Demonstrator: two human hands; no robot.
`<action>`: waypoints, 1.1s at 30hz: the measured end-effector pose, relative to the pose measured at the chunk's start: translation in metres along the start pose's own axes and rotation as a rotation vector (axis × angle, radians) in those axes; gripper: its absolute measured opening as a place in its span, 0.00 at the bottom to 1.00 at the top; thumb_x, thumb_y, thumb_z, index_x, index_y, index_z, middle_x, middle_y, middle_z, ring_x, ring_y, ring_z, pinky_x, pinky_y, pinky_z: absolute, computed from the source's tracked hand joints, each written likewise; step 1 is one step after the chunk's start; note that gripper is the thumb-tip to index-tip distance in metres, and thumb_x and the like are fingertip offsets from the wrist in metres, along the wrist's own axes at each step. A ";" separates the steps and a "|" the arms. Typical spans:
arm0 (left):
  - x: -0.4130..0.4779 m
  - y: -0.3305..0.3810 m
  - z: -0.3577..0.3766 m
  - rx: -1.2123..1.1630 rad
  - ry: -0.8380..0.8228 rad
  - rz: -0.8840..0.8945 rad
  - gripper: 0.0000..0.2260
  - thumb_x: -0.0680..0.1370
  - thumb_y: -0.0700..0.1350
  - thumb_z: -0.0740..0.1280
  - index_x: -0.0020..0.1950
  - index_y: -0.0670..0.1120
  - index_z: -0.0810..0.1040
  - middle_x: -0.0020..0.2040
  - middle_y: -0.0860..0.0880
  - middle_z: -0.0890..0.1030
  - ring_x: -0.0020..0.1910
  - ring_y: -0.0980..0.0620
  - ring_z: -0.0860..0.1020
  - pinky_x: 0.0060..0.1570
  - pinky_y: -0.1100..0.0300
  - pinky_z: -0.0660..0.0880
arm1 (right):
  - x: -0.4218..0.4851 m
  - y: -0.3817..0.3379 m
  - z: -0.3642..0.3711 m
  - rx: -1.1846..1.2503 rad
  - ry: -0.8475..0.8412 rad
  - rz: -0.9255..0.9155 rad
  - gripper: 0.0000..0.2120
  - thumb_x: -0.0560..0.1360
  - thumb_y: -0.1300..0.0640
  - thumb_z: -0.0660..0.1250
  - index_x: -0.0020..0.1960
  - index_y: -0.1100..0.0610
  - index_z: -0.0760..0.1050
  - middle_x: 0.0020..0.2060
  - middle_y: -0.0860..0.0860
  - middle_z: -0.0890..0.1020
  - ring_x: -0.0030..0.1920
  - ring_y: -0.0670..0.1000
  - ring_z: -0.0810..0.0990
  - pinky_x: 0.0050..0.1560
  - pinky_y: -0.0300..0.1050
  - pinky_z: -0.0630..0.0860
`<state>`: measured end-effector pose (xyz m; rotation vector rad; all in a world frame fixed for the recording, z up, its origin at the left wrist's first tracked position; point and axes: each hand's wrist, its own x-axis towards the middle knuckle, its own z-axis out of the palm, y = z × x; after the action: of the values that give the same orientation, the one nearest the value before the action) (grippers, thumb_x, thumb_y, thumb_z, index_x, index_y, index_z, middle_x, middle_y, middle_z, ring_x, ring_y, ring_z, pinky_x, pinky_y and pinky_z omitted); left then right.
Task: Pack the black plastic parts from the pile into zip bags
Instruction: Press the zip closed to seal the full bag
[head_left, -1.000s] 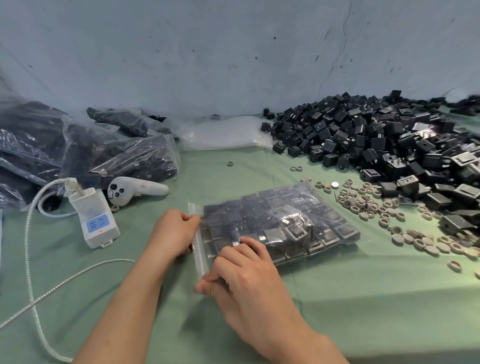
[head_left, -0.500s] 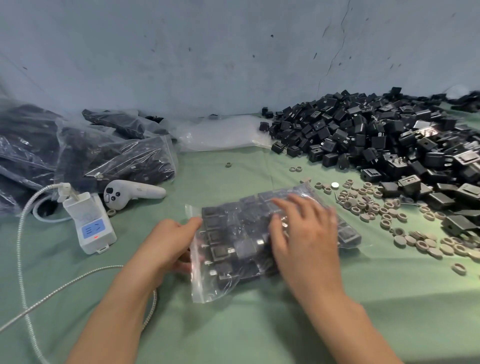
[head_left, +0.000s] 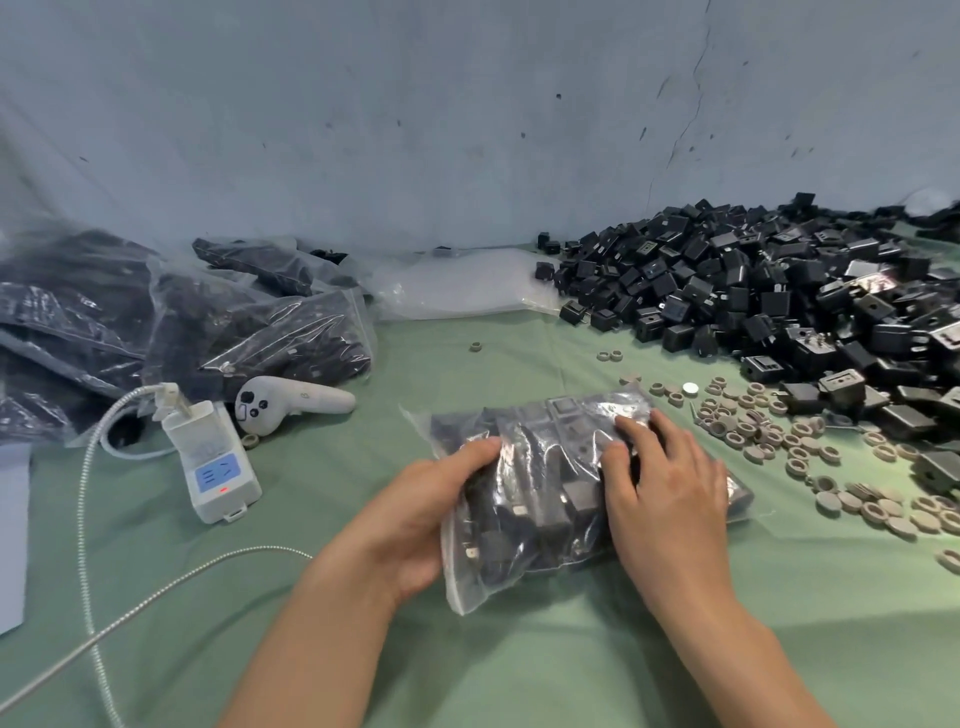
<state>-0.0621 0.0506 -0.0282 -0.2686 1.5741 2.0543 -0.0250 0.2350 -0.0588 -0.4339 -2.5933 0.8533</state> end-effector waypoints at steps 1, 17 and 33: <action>0.000 0.000 0.001 -0.042 0.013 -0.027 0.14 0.80 0.44 0.67 0.60 0.37 0.80 0.55 0.35 0.83 0.52 0.39 0.83 0.49 0.44 0.81 | 0.000 0.000 0.001 0.000 0.006 -0.001 0.22 0.82 0.45 0.52 0.74 0.47 0.68 0.77 0.49 0.64 0.78 0.53 0.57 0.77 0.60 0.51; -0.002 0.139 -0.011 -0.032 0.394 0.635 0.03 0.79 0.39 0.68 0.51 0.42 0.81 0.38 0.45 0.85 0.34 0.48 0.85 0.31 0.54 0.81 | 0.018 -0.054 0.039 0.473 0.266 0.024 0.26 0.83 0.45 0.49 0.78 0.52 0.58 0.77 0.51 0.63 0.77 0.51 0.59 0.77 0.55 0.55; 0.086 0.183 -0.101 -0.119 0.690 0.305 0.16 0.83 0.38 0.56 0.71 0.41 0.67 0.64 0.39 0.73 0.62 0.42 0.75 0.58 0.49 0.76 | 0.077 -0.060 0.057 1.325 -0.111 0.665 0.14 0.82 0.58 0.59 0.66 0.55 0.72 0.53 0.52 0.78 0.53 0.53 0.77 0.52 0.45 0.71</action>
<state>-0.2461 -0.0516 0.0545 -0.9100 1.9764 2.4515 -0.1277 0.1907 -0.0444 -0.7845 -1.3610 2.5046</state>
